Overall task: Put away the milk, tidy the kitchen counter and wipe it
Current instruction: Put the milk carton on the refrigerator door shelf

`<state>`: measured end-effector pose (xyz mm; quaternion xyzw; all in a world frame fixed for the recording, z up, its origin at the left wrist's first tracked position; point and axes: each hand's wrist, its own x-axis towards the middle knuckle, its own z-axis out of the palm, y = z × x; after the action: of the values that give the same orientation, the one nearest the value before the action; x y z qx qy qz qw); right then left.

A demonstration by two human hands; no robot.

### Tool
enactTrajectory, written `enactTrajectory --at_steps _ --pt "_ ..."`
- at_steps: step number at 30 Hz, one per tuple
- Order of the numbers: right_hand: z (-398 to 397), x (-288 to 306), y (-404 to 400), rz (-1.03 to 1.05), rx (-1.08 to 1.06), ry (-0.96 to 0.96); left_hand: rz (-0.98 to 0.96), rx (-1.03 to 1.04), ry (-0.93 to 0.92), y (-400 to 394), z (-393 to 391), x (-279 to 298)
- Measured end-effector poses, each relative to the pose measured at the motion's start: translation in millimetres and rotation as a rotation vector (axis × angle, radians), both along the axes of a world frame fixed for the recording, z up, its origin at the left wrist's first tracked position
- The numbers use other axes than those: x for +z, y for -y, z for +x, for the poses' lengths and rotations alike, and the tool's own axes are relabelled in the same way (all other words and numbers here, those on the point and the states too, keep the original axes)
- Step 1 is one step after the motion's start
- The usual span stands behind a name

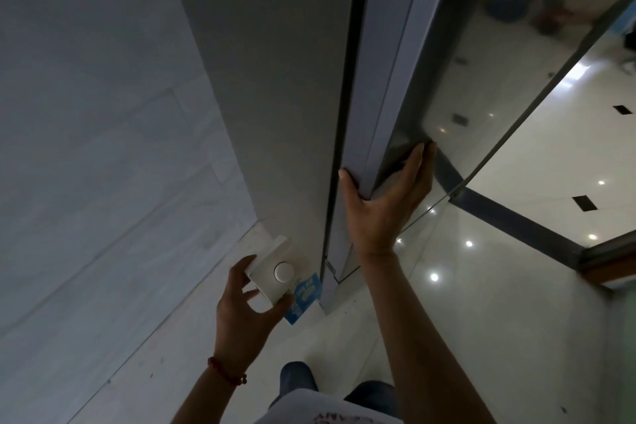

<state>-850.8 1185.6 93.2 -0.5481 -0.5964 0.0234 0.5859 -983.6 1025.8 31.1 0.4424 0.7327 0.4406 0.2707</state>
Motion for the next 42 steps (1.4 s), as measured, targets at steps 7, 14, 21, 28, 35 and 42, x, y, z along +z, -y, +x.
enactTrajectory --at_steps 7,14,21,28,35,42 --pt "27.4 2.5 7.3 -0.077 0.126 0.184 0.007 -0.028 -0.007 -3.8 8.8 2.8" --pt "61.4 5.1 21.5 -0.042 0.203 0.202 0.083 -0.016 -0.035 -0.8 10.1 12.5" --pt "139.4 -13.3 75.1 -0.095 0.105 0.096 0.091 -0.106 -0.02 -3.7 36.5 22.4" --pt "181.0 7.5 125.5 0.116 -0.258 0.053 0.177 -0.393 0.017 -35.8 92.9 52.3" --pt "219.0 21.8 131.4 0.054 -0.445 0.18 0.309 -0.585 0.013 -66.4 129.7 82.5" --pt "269.1 35.1 114.9 -0.039 -0.531 -0.072 0.407 -0.619 0.091 -106.7 175.9 119.4"
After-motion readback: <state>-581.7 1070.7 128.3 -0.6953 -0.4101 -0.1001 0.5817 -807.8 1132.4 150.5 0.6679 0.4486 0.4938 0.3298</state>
